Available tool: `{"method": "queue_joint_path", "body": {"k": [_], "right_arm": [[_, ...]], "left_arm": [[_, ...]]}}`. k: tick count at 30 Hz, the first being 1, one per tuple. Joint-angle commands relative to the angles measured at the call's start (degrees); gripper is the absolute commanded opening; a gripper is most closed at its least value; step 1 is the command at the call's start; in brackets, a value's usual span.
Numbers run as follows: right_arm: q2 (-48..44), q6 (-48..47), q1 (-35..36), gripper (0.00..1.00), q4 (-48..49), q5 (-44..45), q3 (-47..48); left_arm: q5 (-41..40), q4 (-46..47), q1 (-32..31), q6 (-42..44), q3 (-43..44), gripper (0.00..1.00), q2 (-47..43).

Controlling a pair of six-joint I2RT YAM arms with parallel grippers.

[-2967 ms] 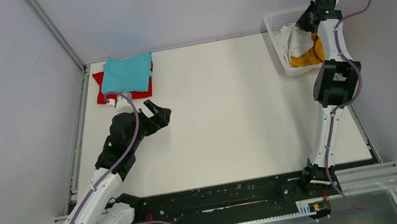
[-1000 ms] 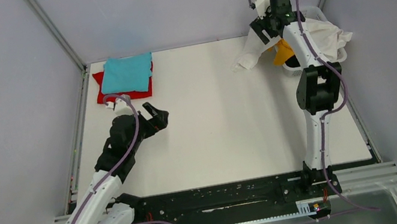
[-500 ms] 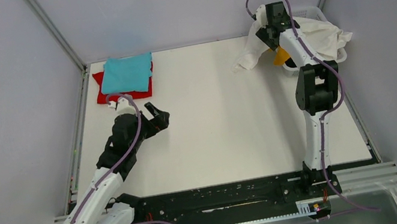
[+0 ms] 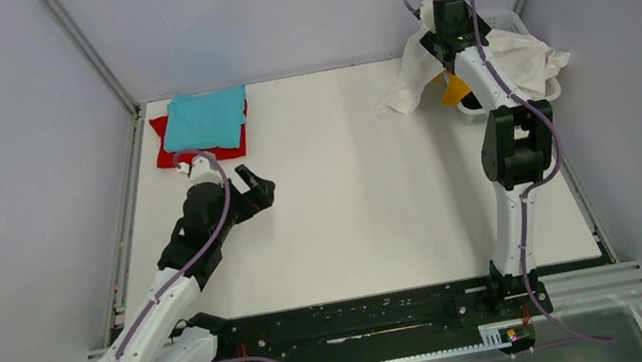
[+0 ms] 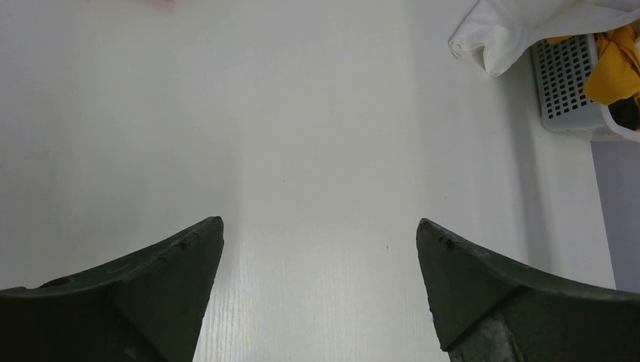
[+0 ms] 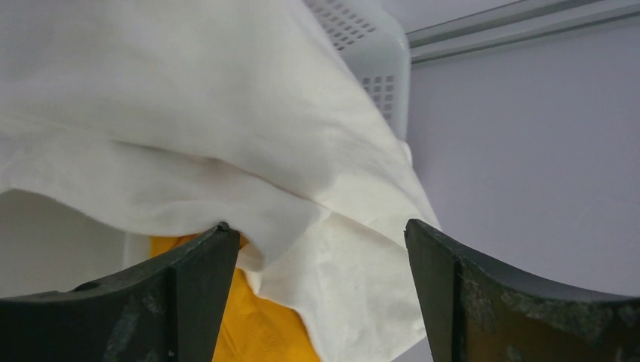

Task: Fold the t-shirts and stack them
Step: Grab crumpled tshirt from bin with the right arm, then move the tshirt to the center of the board

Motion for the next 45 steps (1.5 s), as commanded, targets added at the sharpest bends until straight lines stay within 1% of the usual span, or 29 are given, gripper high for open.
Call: {"method": "queue_joint_path", "body": {"k": [1,5,8,10,11,14,16,17,21,23,26,30,35,39,41,43,45], "right_arm": [[-2.88,-2.40,-0.09,0.87,7.12,6.68,-0.56],[-2.19,-2.08,-0.48,0.85,5.05,3.82,-1.65],[-0.89,-1.85,-0.57,0.82,4.98,3.43,-1.59],[0.50,-1.04,-0.71,0.76,5.35,3.20,-0.49],[1.02,-0.28,-0.82,0.69,5.43,2.94,0.19],[2.13,1.59,-0.94,0.26,5.42,3.06,2.67],[1.73,3.03,-0.94,0.04,5.23,3.07,4.09],[1.31,3.87,-0.94,0.00,5.19,3.17,4.71],[-1.21,6.87,-1.41,0.00,6.09,5.33,7.50],[-2.88,8.76,-1.99,0.00,8.21,8.63,9.24],[-4.92,13.39,-2.69,0.00,9.57,12.73,15.06],[-7.75,20.73,-5.05,0.00,7.25,13.77,25.36],[-15.08,26.60,-5.16,0.00,11.96,12.14,28.67],[-19.39,31.94,-5.16,0.00,13.48,5.16,30.09],[-20.57,37.22,-5.16,0.00,11.13,0.04,32.25],[-21.11,40.33,-5.11,0.00,7.32,-8.56,34.97],[-21.84,42.16,-5.16,0.00,3.41,-20.92,36.40]], "left_arm": [[0.49,3.58,0.18,0.81,1.16,0.99,0.76],[0.15,3.46,0.18,0.86,1.27,0.99,1.21],[0.16,3.62,0.18,0.89,1.42,0.99,1.56],[0.14,3.38,0.18,0.85,1.58,0.99,2.00],[0.11,3.36,0.18,0.83,1.61,0.99,2.17],[-0.11,2.84,0.18,0.86,1.99,0.99,2.59],[-0.24,2.72,0.18,0.79,2.13,0.99,2.69],[-0.18,2.67,0.18,0.78,2.10,0.99,2.64],[-0.25,2.46,0.18,0.81,2.14,0.99,2.14],[-0.34,2.26,0.18,0.72,2.02,0.99,1.73],[-0.52,2.06,0.19,0.68,1.93,0.99,0.89],[-0.57,1.96,0.18,0.44,1.49,0.99,-0.27],[-0.48,2.05,0.18,0.24,1.33,0.99,-0.95],[-0.22,2.15,0.18,0.10,1.20,0.99,-0.70],[-0.15,2.15,0.19,0.06,1.36,0.99,-0.59],[0.00,2.12,0.19,-0.06,1.43,0.99,-0.58],[0.11,1.93,0.17,-0.03,1.46,0.99,-0.66]]}}
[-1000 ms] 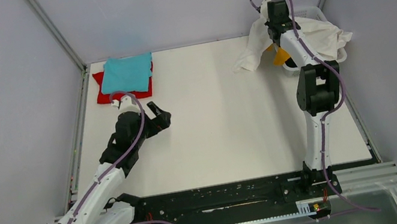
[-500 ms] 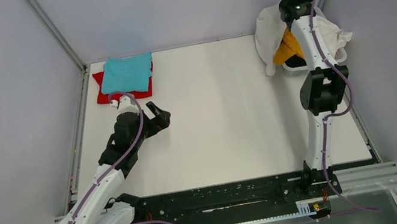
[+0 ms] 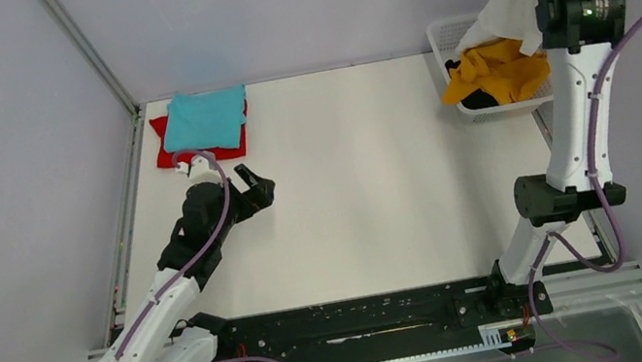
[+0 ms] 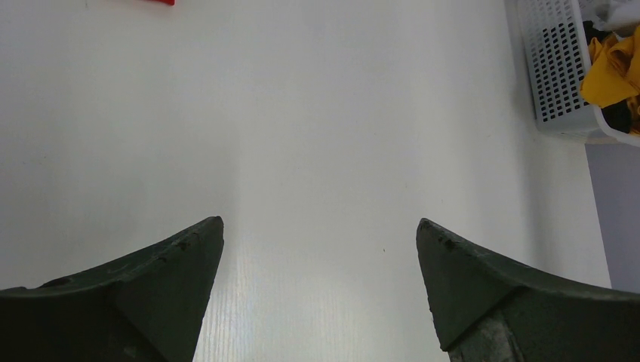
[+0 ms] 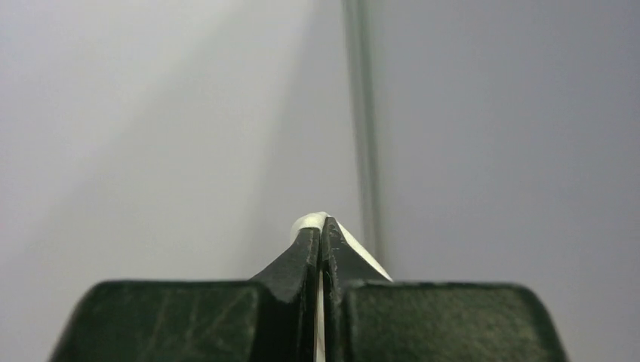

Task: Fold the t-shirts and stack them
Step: Move the tshirt to the center of the board

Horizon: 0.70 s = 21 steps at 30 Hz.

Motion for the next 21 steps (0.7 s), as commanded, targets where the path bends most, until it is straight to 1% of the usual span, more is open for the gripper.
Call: {"method": "queue_joint_path", "body": {"k": [1,3,6,11,15,18,21], "right_arm": [[-2.15,11.22,0.45,0.00,-5.87,-26.47,3.69],[-3.82,16.09,0.62,0.00,-8.30,-33.04,2.44],[-6.56,20.45,1.30,0.00,-6.86,-40.87,-1.02],[-5.57,22.49,7.46,0.00,-8.68,-46.75,5.91],[-5.81,32.10,10.29,0.00,-2.68,-54.89,3.85],[-4.03,31.62,14.84,0.00,-3.48,-58.28,5.54],[-2.85,30.51,18.97,0.00,-6.38,-59.12,6.46]], "left_arm": [[0.04,1.02,0.18,0.02,1.55,0.99,-0.69],[0.02,0.96,0.18,-0.08,1.56,0.99,-1.01],[0.12,0.45,0.18,-0.07,1.81,0.99,-1.64],[-0.13,0.04,0.19,-0.35,1.52,0.99,-3.22],[-0.09,-0.24,0.18,-0.89,1.51,0.99,-4.21],[-0.43,-1.10,0.19,-1.51,2.32,0.99,-4.36],[-1.34,-2.92,0.17,-2.05,3.28,0.99,-4.72]]}}
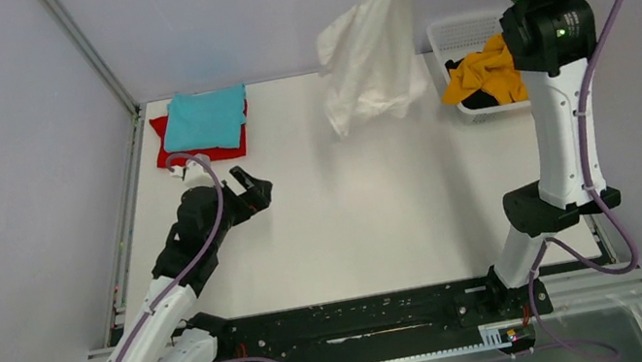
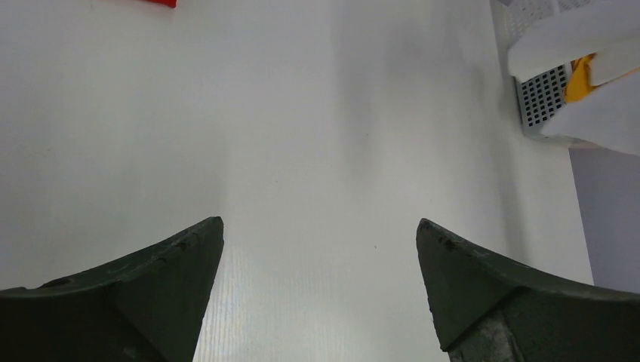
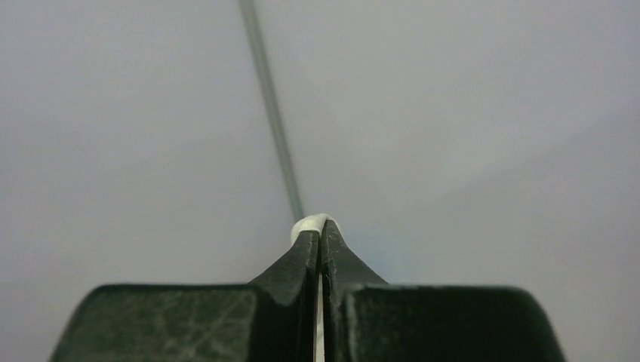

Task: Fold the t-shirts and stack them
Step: Move the tshirt to the center of the board

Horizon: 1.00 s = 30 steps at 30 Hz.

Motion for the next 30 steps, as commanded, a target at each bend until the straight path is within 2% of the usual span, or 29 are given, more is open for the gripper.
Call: {"method": "queue_joint_path", "body": {"k": [1,6,9,12,15,16,17,19,20,21,22,25,30], "right_arm": [[0.70,2.29,5.99,0.00,1.63,-6.52,2.36],[-2.98,3.54,7.89,0.00,2.04,-5.87,-7.55],[-8.26,0.17,7.85,0.00,-2.60,-2.90,-20.54],[-17.63,-3.42,7.76,0.09,-2.81,8.64,-44.86],[-26.48,-4.49,7.36,0.16,1.41,25.96,-70.43],[-28.35,-4.20,7.06,0.24,2.10,32.33,-76.88],[-30.03,-3.61,6.60,0.36,2.82,37.85,-83.08],[-31.99,-2.48,6.18,0.73,2.74,47.29,-91.48],[-32.79,-2.63,5.91,0.87,1.90,49.82,-93.94],[-33.52,-2.69,5.92,0.97,0.79,51.16,-95.41],[-34.46,-2.88,5.90,0.99,-0.21,51.29,-96.38],[-39.37,-3.25,5.91,0.99,0.34,45.78,-99.17],[-48.40,2.35,5.89,1.00,9.48,34.95,-109.68]], "left_arm": [[-1.48,-0.68,0.17,-1.35,3.22,0.99,-1.42],[-4.11,-3.68,0.18,-3.45,3.82,0.99,-4.55],[-6.66,-6.16,0.18,-5.28,4.18,0.99,-6.59],[-8.89,-9.07,0.18,-7.13,4.54,0.99,-8.00],[-10.39,-11.19,0.18,-8.64,4.66,0.99,-8.23],[-10.59,-11.94,0.18,-8.99,4.82,0.99,-7.94],[-10.52,-13.16,0.18,-9.22,5.05,0.99,-7.49],[-10.43,-14.80,0.21,-9.83,5.68,0.99,-6.22],[-10.14,-15.80,0.16,-10.03,5.94,0.99,-5.39],[-9.65,-17.06,0.22,-10.16,6.07,0.99,-4.31],[-9.26,-17.89,0.18,-10.34,5.96,0.99,-3.60],[-8.63,-20.35,0.18,-11.53,4.35,0.99,-2.32],[-5.71,-22.79,0.19,-13.21,-0.59,0.99,-2.97]]}}
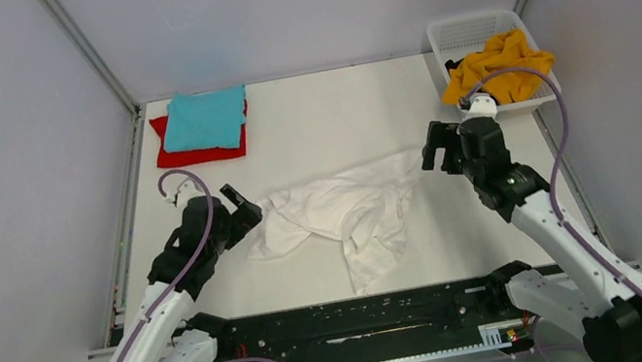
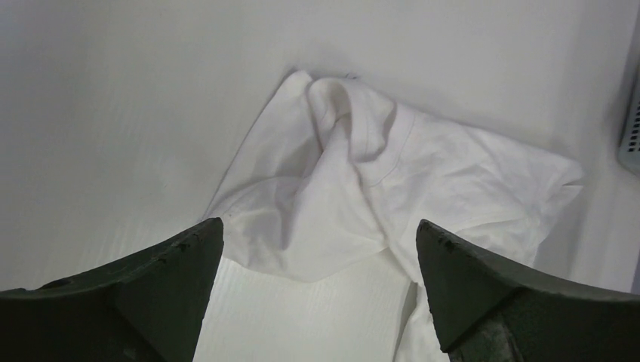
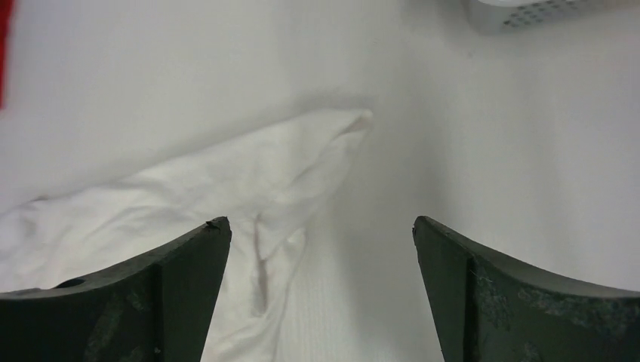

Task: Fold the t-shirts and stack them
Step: Move the tshirt to the center of the board, then flatten out the tshirt

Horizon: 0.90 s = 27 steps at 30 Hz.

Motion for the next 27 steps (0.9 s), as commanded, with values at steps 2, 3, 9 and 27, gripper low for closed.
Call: {"method": "queue_joint_path", "body": {"k": [2,3,9,27], "right_arm": [[-9.39,5.89,0.08,0.99,14.12,-12.15,-10.18],[-10.59,8.51,0.14,0.99,16.93,-16.26,-12.31],[-7.44,12.08,6.44,1.00,11.36,-23.46,-11.34],[27.53,15.16,42.37,0.81,-3.52,9.13,10.11]], "left_arm": [[2.77,-4.51,0.18,-2.45,-4.43,0.99,-1.73],[2.93,-5.38,0.19,-2.66,-5.13,0.99,-2.31],[0.64,-9.26,0.18,-7.08,-9.64,0.99,-3.70],[-3.27,-9.67,0.74,-12.19,-10.15,0.99,-0.13]]}}
